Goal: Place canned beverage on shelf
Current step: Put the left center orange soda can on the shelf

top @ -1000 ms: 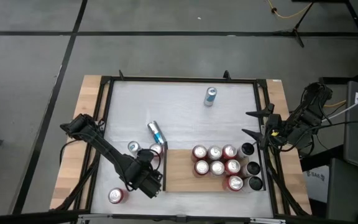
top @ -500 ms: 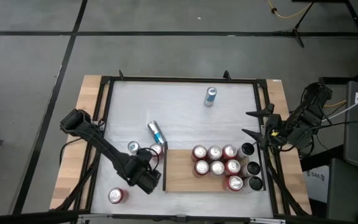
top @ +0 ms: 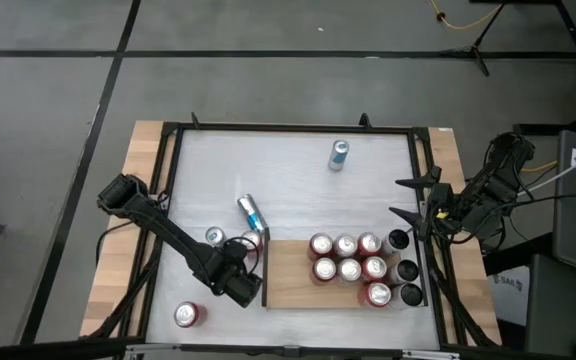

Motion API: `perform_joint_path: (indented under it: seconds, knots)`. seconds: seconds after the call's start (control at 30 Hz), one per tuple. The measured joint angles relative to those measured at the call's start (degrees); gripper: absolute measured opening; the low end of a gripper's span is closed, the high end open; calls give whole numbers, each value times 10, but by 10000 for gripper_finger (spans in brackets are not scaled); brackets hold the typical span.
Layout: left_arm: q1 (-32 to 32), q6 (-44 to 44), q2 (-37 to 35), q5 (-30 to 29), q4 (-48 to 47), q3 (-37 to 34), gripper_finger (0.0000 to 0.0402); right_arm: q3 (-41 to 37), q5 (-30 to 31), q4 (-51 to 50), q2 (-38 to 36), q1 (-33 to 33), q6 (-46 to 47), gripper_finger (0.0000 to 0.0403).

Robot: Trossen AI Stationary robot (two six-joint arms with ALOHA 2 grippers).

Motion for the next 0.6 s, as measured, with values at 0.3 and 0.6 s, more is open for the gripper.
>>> perform_joint_path:
  seconds: [0.3, 0.6]
  knots:
    - [2, -95, 0, 49, 2, 0, 329, 0, 0, 0, 0, 0, 0, 347]
    - [2, -120, 0, 48, -4, 1, 294, 0, 0, -7, 0, 0, 0, 347]
